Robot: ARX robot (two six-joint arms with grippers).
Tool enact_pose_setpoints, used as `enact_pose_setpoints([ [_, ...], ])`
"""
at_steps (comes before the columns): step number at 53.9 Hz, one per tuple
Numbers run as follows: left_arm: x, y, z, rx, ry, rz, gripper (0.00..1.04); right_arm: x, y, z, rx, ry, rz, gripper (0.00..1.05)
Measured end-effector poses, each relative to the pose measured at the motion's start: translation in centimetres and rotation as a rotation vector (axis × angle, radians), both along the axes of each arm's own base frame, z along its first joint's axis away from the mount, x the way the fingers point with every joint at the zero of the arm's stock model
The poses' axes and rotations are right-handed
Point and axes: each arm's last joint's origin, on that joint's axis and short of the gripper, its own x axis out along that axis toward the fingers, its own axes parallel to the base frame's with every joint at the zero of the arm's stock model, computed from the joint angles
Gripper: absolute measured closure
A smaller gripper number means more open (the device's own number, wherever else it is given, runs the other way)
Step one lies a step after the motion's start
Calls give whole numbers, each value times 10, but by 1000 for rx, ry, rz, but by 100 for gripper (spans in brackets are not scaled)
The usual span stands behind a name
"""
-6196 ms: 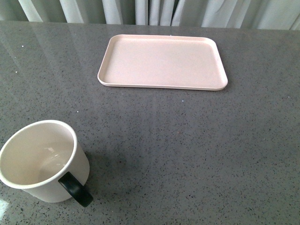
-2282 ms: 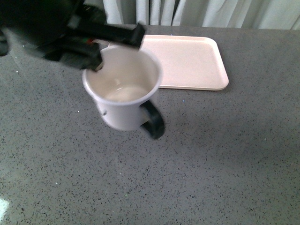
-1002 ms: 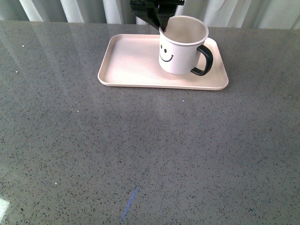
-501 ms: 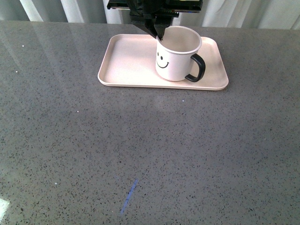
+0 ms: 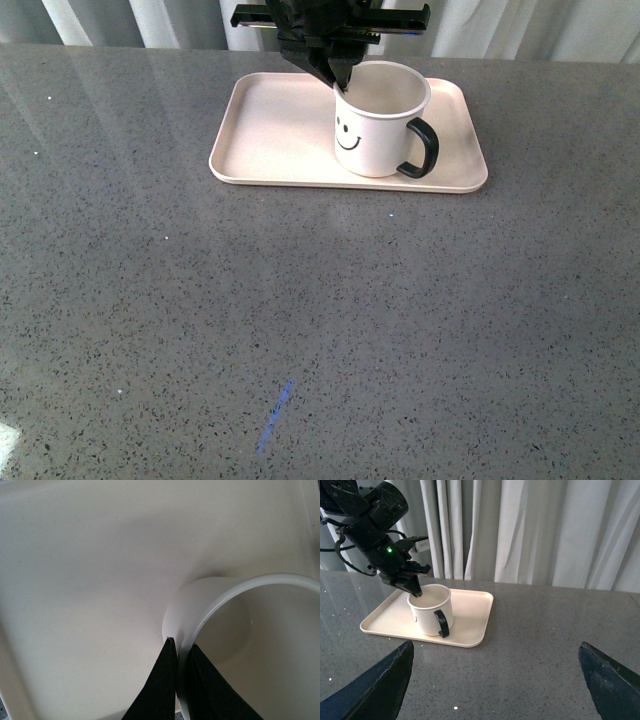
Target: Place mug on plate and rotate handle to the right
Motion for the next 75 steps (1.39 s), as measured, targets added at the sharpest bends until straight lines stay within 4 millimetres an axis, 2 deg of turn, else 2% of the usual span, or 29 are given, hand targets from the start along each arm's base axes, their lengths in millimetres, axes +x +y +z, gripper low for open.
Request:
enact_pose_setpoints([
  [3, 0, 0, 0, -2, -1, -2, 102, 0, 0, 0, 0, 0, 0, 9],
  [8, 0, 0, 0, -3, -2, -5, 91, 0, 0, 0, 0, 0, 0, 9],
  [21, -3, 1, 3, -26, -17, -24, 44, 0, 0, 0, 0, 0, 0, 9],
  [26, -10, 8, 16, -50, -52, -30, 25, 0, 0, 0, 0, 0, 0, 9],
  [29, -17, 18, 33, -81, -94, -30, 12, 0, 0, 0, 0, 0, 0, 9],
  [31, -23, 27, 46, -100, -129, -24, 8, 0, 0, 0, 0, 0, 0, 9],
  [37, -47, 59, 84, -172, -251, 9, 9, 0, 0, 0, 0, 0, 0, 9],
  [41, -75, 85, 105, -239, -353, 35, 9, 0, 0, 0, 0, 0, 0, 9],
  [46, -101, 102, 111, -272, -386, 63, 9, 0, 0, 0, 0, 0, 0, 9],
  [49, -104, 103, 111, -257, -411, 74, 10, 0, 0, 0, 0, 0, 0, 9],
  [51, -107, 104, 107, -190, -579, 154, 17, 0, 0, 0, 0, -1, 0, 9],
  [54, -111, 108, 100, -135, -739, 250, 24, 0, 0, 0, 0, 0, 1, 9],
  [55, -119, 116, 93, -106, -842, 329, 30, 0, 0, 0, 0, 0, 0, 9],
  [59, -148, 144, 75, -100, -997, 435, 47, 0, 0, 0, 0, 0, -2, 9],
  [66, -197, 180, 67, -123, -1079, 458, 76, 0, 0, 0, 0, 0, 0, 9],
  [72, -233, 202, 45, -105, -1048, 454, 103, 0, 0, 0, 0, 0, 0, 9],
  [75, -246, 207, 39, -103, -1042, 445, 103, 0, 0, 0, 0, 0, 0, 9],
])
